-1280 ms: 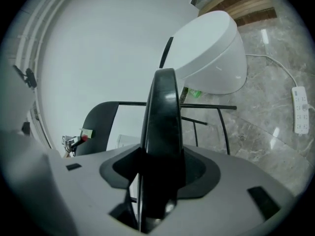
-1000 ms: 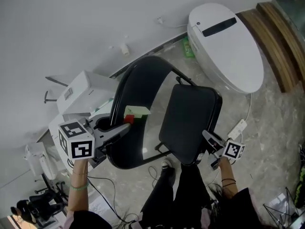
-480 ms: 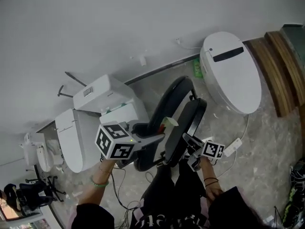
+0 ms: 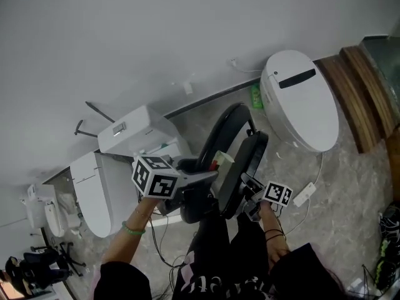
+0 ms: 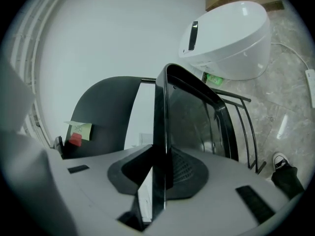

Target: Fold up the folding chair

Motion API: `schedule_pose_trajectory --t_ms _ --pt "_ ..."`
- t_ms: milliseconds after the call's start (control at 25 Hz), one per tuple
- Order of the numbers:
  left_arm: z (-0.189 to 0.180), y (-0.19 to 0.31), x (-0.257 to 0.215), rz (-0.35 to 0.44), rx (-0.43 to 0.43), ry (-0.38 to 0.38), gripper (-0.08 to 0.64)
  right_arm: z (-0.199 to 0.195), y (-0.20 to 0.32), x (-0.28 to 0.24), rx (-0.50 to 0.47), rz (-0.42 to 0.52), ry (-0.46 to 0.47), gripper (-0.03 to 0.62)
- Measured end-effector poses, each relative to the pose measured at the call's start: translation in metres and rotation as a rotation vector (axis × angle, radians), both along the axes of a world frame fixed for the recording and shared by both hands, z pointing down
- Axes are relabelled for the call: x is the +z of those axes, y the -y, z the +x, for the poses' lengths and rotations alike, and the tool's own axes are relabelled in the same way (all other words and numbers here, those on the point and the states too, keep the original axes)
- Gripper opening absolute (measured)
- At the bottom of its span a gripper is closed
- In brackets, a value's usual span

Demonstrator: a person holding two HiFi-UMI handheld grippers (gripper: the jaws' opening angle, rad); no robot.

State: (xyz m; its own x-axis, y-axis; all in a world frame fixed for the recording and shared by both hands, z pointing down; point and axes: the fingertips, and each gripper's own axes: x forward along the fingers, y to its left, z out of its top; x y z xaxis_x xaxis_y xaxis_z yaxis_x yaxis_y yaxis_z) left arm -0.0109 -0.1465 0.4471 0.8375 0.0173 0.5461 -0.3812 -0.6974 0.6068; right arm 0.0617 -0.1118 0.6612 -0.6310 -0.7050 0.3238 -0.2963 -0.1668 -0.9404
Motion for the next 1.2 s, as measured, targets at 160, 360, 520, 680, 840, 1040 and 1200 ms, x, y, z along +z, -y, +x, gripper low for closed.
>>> schedule_pose_trajectory --t_ms 160,360,520,680,840,1040,1200 --pt "-0.024 0.018 0.004 0.014 0.01 0.011 0.186 -0.021 0.013 0.001 0.055 -0.037 -0.023 0.086" --pt "-0.061 0.053 -0.001 -0.002 0.022 -0.003 0.14 -0.051 0.032 -0.013 0.157 -0.047 -0.025 0.072" --pt "-0.075 0.092 -0.011 -0.042 0.059 -0.056 0.135 -0.064 0.064 -0.023 0.222 -0.034 -0.018 0.064" --pt "-0.064 0.13 -0.021 -0.01 0.127 -0.06 0.135 -0.06 0.106 -0.026 0.263 -0.036 -0.016 0.066" --pt "-0.062 0.124 -0.045 0.05 0.16 -0.036 0.135 -0.065 0.11 -0.045 0.29 0.002 -0.003 0.066" --pt "-0.053 0.165 -0.059 0.104 0.138 -0.009 0.135 -0.061 0.165 -0.055 0.265 0.037 0.01 0.066" --pt "-0.032 0.229 -0.055 0.115 0.089 0.012 0.135 -0.041 0.235 -0.05 0.215 0.036 0.025 0.066"
